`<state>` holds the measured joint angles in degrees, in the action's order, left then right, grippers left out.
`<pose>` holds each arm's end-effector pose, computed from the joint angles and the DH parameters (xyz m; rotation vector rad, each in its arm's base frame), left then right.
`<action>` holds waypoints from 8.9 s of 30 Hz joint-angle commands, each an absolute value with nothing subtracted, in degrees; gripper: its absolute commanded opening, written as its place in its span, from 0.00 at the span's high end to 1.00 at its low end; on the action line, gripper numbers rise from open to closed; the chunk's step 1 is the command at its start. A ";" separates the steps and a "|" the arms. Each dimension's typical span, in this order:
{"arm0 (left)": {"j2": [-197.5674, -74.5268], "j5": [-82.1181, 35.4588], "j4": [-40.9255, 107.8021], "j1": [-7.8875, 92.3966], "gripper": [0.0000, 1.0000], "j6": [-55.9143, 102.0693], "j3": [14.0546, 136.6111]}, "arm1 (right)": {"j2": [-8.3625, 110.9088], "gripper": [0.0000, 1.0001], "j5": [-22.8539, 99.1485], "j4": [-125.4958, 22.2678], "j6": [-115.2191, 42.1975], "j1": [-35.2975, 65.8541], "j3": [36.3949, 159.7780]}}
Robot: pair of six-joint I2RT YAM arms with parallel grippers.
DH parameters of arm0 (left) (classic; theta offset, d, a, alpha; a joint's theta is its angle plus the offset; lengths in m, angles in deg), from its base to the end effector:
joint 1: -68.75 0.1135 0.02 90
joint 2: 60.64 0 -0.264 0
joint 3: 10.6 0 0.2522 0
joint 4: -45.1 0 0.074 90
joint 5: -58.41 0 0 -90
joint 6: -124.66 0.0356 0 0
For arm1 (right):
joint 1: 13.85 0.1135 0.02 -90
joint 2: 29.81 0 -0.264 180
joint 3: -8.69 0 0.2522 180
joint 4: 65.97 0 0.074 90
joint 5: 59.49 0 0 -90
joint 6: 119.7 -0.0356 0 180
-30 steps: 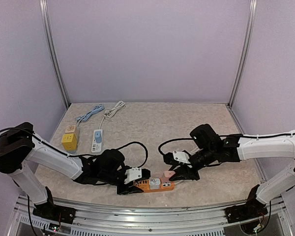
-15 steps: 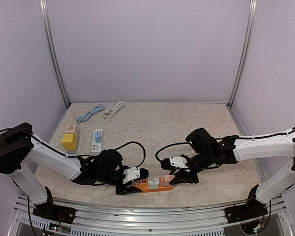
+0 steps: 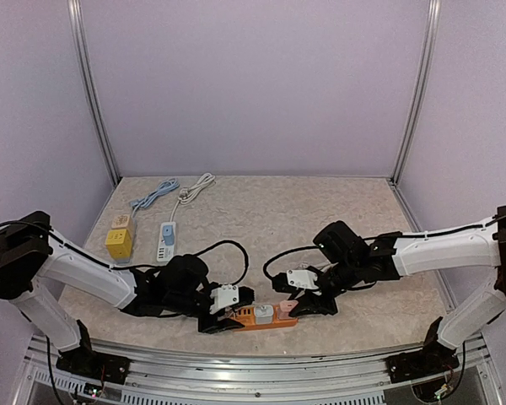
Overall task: Insert the plug
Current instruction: Insert the plug into the socket slot, then press the plug into the socket slot, then move the socket to the center of the board, then adjust the socket at the center of the board, then move the socket to the center of the board.
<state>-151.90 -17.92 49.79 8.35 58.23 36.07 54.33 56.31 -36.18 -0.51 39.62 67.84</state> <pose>0.1353 -0.2552 0.1307 1.6439 1.6330 -0.6047 0.1559 0.2365 0.1829 -1.8147 1.7840 0.7377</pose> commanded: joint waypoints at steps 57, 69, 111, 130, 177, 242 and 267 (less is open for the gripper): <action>-121.34 -38.67 50.41 8.80 0.25 51.44 28.69 | 68.33 1.00 44.47 -41.28 -7.91 37.66 76.26; -113.20 -39.64 47.71 9.55 0.24 48.64 26.32 | 79.40 1.00 42.96 -42.08 -5.22 33.20 88.18; -115.43 -39.50 48.55 12.39 0.01 43.05 29.95 | 38.64 0.00 22.41 -41.72 -61.27 30.84 57.93; -113.47 -42.45 47.42 13.40 0.01 38.00 29.65 | 63.52 0.00 34.11 -59.02 -64.24 22.71 62.64; -112.16 -44.61 46.73 12.88 0.01 32.39 29.16 | 105.14 0.09 52.85 -50.21 -55.53 14.44 118.31; -171.62 -52.38 51.83 13.81 0.03 23.14 54.56 | 40.93 0.00 35.49 -45.86 -45.24 15.11 76.08; -174.33 -55.66 52.77 15.15 0.45 18.85 54.69 | 43.03 0.00 36.10 -47.73 -47.98 15.16 75.95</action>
<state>-172.41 -54.22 54.78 14.76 20.44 53.82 41.98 36.24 -46.93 -47.37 15.01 75.84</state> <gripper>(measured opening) 0.582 0.997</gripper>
